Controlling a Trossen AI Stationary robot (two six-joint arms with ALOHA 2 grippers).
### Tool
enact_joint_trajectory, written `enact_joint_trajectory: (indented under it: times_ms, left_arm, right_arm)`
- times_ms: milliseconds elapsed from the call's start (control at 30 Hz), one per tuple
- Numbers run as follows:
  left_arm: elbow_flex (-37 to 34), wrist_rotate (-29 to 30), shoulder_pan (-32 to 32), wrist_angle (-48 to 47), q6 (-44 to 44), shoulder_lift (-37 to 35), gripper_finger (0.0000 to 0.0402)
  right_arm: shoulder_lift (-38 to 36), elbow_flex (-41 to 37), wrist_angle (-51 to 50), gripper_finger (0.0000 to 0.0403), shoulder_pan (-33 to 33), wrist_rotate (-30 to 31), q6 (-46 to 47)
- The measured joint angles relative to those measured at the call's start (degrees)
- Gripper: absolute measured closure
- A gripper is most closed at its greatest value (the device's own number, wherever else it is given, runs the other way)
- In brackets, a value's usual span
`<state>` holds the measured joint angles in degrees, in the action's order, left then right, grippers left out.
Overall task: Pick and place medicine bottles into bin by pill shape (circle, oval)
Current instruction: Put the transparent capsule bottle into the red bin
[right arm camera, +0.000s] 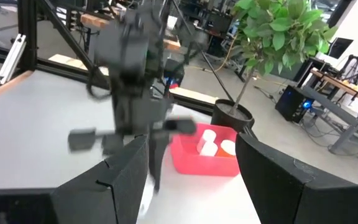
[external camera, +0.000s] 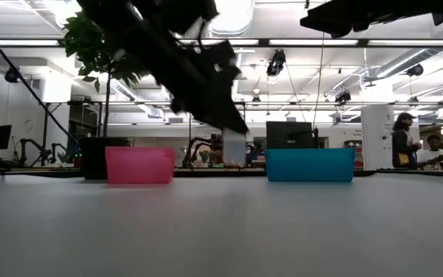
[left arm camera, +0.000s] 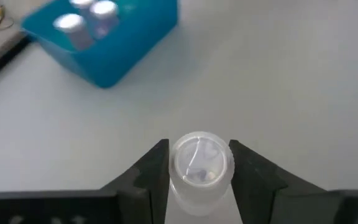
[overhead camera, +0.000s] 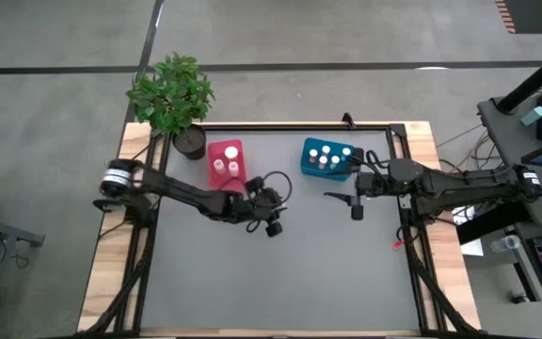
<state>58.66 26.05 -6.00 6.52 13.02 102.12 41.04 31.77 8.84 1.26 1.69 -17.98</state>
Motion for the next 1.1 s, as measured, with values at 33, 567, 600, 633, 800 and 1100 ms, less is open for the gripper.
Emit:
enact_joint_trajectory:
  times_ms: [33,567,600,633,800,1100]
  left_arm:
    - [-0.2,0.48,0.0,-1.85,1.02,-1.86,0.0287]
    - [-1.25,22.88,0.21,-37.5,23.22,-22.79,0.0272]
    - [-1.57,24.78,0.38,-39.94,27.4,-22.78,0.0272]
    - [-2.15,26.25,0.61,-41.42,30.88,-22.63,0.0272]
    - [-7.28,26.87,2.46,-38.89,38.11,-22.44,0.0271]
    - [-15.55,27.12,5.07,-32.27,44.67,-22.22,0.027]
  right_arm:
    - [0.0,0.0,-0.08,0.0174,0.13,-0.02,-0.04]
    - [0.33,-0.13,-2.59,0.0174,0.68,-0.04,0.83]
    - [0.33,-0.13,-2.66,0.0174,0.68,-0.02,0.83]
    - [0.31,-0.13,-2.73,0.0174,0.68,-0.02,0.83]
    - [0.28,-0.13,-2.61,0.0174,0.68,-0.02,0.18]
    - [0.28,-0.15,-2.6,0.0174,0.88,-0.05,-0.27]
